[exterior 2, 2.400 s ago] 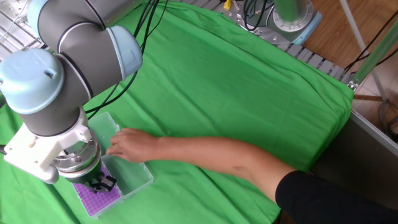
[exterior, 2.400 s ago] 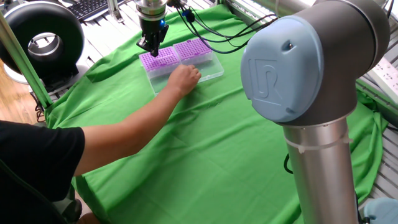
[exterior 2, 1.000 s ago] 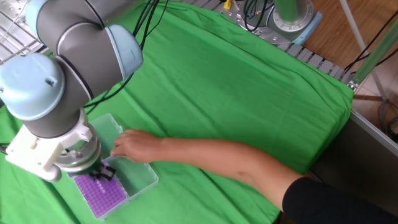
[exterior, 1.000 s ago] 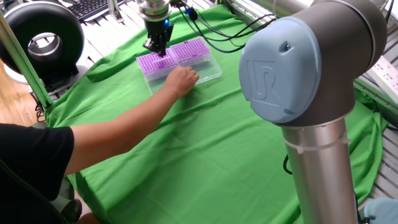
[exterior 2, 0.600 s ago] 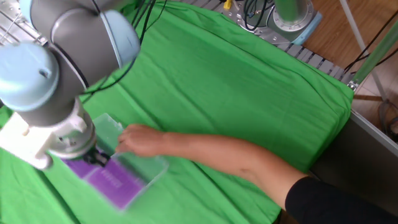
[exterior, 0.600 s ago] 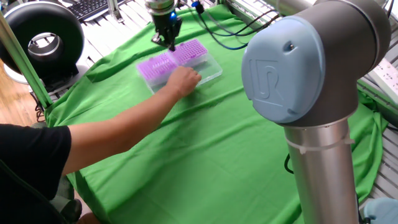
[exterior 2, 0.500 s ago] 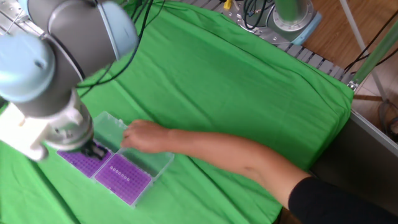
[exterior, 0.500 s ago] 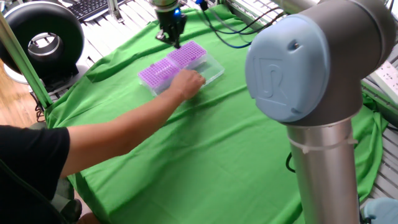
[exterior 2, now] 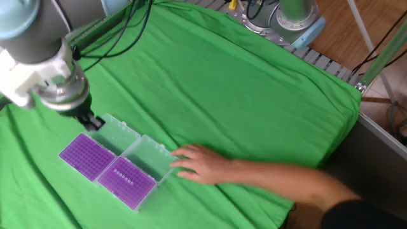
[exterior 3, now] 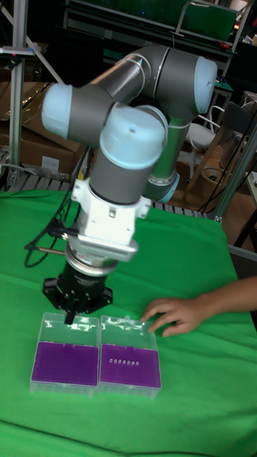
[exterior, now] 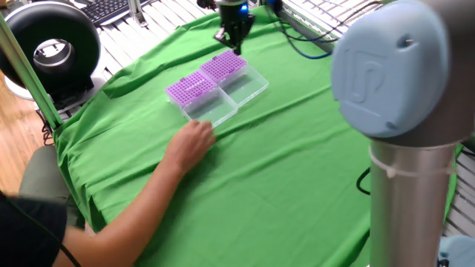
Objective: Insert a small pipette tip into the holder for small pipette tips
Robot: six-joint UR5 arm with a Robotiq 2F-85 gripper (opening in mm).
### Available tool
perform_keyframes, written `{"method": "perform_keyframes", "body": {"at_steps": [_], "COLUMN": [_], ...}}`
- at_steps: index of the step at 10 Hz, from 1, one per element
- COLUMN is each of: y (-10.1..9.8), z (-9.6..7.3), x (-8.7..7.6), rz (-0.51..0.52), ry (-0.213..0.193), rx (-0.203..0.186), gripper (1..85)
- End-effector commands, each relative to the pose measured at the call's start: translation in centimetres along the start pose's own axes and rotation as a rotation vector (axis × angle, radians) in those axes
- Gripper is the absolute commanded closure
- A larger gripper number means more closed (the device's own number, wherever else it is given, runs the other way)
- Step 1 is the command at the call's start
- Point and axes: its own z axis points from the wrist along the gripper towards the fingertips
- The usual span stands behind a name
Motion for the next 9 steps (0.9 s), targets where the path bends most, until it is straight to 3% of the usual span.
{"method": "perform_keyframes", "body": {"at_steps": [1,3,9], "y": [-1.9,-3.2,-3.4], "z": [-0.3,0.8,1.5], "x": [2.5,3.2,3.4], "rz": [0.09,0.116,0.068], "ry": [0.004,0.014,0.005], "rx": [-0.011,0.011,-0.02], "gripper": [84.7,84.7,84.7]}}
